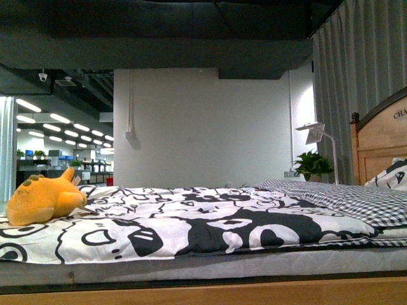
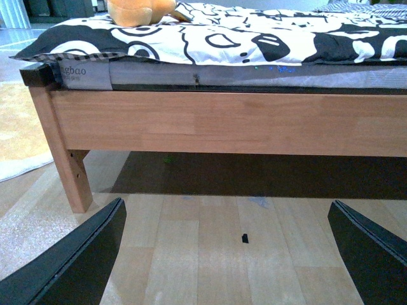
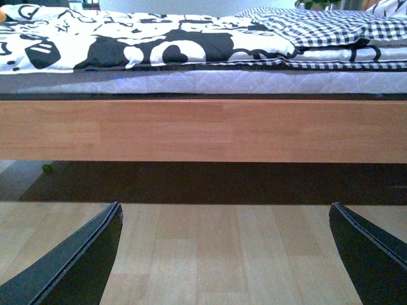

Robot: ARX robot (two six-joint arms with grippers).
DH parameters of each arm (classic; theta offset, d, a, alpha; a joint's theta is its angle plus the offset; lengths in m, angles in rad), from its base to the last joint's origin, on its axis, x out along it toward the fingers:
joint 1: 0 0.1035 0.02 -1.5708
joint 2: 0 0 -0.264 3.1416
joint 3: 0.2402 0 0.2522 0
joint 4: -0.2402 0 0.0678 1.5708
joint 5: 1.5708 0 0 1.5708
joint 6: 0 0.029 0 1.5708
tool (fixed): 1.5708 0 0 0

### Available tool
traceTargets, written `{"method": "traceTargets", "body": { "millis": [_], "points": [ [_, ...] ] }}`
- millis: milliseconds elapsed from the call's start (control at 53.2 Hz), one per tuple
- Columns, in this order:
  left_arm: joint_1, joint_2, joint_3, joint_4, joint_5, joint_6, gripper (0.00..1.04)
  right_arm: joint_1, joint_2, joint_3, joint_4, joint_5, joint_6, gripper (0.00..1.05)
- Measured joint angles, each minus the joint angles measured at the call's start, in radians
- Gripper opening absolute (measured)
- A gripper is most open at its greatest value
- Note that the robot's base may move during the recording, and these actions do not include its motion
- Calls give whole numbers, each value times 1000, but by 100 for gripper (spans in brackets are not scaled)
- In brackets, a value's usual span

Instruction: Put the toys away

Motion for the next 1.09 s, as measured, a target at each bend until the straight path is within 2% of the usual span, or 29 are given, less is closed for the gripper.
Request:
{"method": "traceTargets", "body": {
  "millis": [1091],
  "points": [
    [0,0,0,0,0,0,98,0,0,0,0,0,0,98]
  ]
}}
